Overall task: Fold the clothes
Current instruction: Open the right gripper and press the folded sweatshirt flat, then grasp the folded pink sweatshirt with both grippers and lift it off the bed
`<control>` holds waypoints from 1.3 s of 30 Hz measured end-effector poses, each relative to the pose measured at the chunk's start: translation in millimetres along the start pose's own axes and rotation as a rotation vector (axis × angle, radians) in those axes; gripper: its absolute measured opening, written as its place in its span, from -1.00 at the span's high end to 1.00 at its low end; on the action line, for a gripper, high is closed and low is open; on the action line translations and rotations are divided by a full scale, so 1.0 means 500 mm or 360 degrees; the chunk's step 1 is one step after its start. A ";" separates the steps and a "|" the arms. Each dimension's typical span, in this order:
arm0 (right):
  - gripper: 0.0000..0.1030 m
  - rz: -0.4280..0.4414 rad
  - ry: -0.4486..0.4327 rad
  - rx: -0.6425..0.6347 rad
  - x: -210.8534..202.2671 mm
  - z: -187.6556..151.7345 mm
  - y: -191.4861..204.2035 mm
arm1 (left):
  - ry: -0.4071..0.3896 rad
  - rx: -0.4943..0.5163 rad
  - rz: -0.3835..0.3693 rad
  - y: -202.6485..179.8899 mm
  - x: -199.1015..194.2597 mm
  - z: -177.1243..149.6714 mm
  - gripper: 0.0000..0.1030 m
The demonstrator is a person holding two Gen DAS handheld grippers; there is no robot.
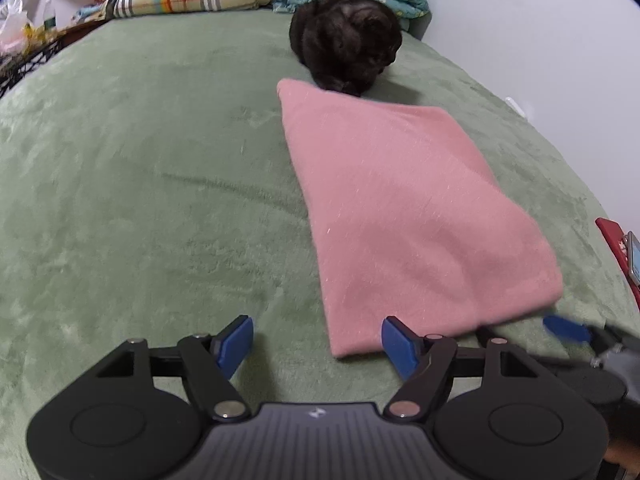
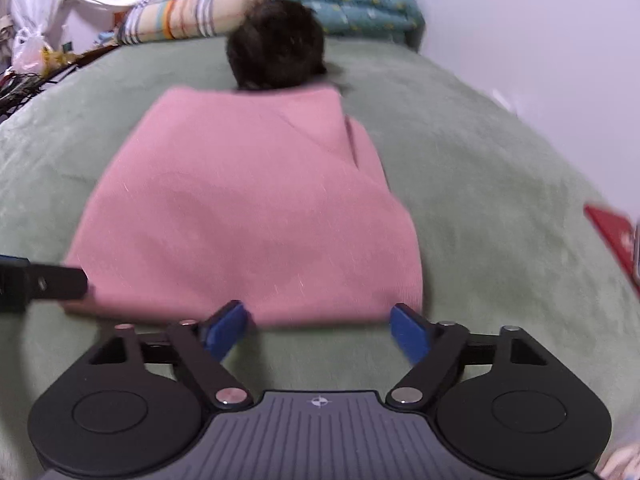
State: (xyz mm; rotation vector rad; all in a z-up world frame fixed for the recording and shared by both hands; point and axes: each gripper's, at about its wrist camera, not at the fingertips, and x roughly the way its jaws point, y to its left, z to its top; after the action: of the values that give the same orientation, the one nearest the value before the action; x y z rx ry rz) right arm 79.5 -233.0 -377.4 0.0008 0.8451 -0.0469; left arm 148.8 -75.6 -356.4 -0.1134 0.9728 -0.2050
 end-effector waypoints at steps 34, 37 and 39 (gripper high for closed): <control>0.72 0.1117 0.0153 0.2379 0.085 -0.024 -0.186 | 0.0060 -0.1053 -0.1044 0.216 0.086 0.071 -0.38; 0.74 0.1209 0.0142 0.2422 0.073 0.003 -0.182 | 0.0075 -0.1016 -0.1065 0.215 0.117 0.104 -0.47; 0.74 0.1277 0.0175 0.2484 0.071 0.027 -0.183 | 0.0140 -0.1015 -0.1070 0.209 0.155 0.124 -0.47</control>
State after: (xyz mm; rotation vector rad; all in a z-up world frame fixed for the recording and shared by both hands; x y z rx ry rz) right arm 109.4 -325.9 -393.4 1.8051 0.6803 0.0601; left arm 255.1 9.4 -403.9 -1.0301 1.0332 -0.5116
